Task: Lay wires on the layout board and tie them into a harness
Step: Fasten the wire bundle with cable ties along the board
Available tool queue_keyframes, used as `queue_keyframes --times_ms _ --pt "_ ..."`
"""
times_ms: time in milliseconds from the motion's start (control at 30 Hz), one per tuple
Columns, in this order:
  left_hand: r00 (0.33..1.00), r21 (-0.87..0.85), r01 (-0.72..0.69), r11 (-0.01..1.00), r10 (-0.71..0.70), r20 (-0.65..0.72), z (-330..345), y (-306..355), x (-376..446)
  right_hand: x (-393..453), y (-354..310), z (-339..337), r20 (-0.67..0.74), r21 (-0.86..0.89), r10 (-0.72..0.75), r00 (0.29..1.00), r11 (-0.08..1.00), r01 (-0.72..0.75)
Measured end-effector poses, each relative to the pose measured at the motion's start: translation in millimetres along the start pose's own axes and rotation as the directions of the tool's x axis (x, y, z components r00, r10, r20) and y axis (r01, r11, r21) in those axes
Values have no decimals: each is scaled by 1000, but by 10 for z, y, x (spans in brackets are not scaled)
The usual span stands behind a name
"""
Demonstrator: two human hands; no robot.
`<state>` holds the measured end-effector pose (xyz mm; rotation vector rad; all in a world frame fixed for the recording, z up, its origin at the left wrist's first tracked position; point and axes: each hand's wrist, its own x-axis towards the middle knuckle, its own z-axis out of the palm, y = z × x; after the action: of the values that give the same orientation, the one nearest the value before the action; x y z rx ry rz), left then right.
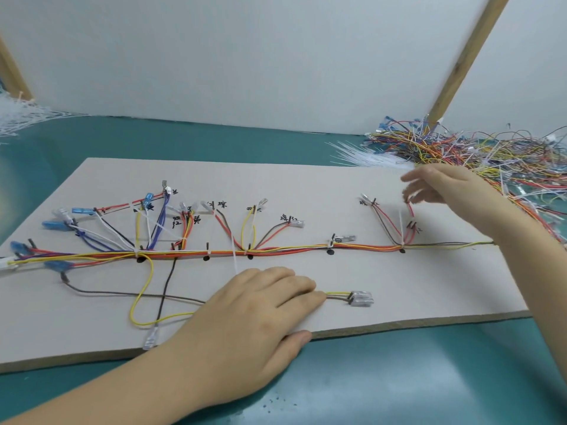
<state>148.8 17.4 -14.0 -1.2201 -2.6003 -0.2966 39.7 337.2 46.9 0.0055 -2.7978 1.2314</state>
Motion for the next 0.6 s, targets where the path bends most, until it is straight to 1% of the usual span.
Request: queue_keyframes --times_ms 67,100,133,233,267,400,500,600 --pt "1000 8 1 1000 -1 1 2 2 12 -37 35 -60 85 -73 119 989 991 -113" --pt "1000 14 1 1000 -1 1 1 4 21 -50 44 -56 117 -106 153 981 984 -140" --pt "1000 22 3 1000 -3 1 1 7 27 -57 48 -37 128 -114 156 979 983 -142" --pt "1000 38 3 999 -3 1 -2 10 24 -33 28 28 101 -63 107 989 993 -101" --pt "1000 38 2 999 -2 4 -4 11 19 -21 25 32 84 -52 114 990 993 -110" --pt "1000 29 4 1000 -4 6 -9 10 17 31 45 -7 0 -6 213 977 977 -213" --pt "1000 33 -5 999 5 7 -2 5 24 74 54 15 15 7 214 977 977 -214" --pt "1000 36 -9 999 9 4 6 -1 26 101 81 13 69 121 219 973 967 -226"
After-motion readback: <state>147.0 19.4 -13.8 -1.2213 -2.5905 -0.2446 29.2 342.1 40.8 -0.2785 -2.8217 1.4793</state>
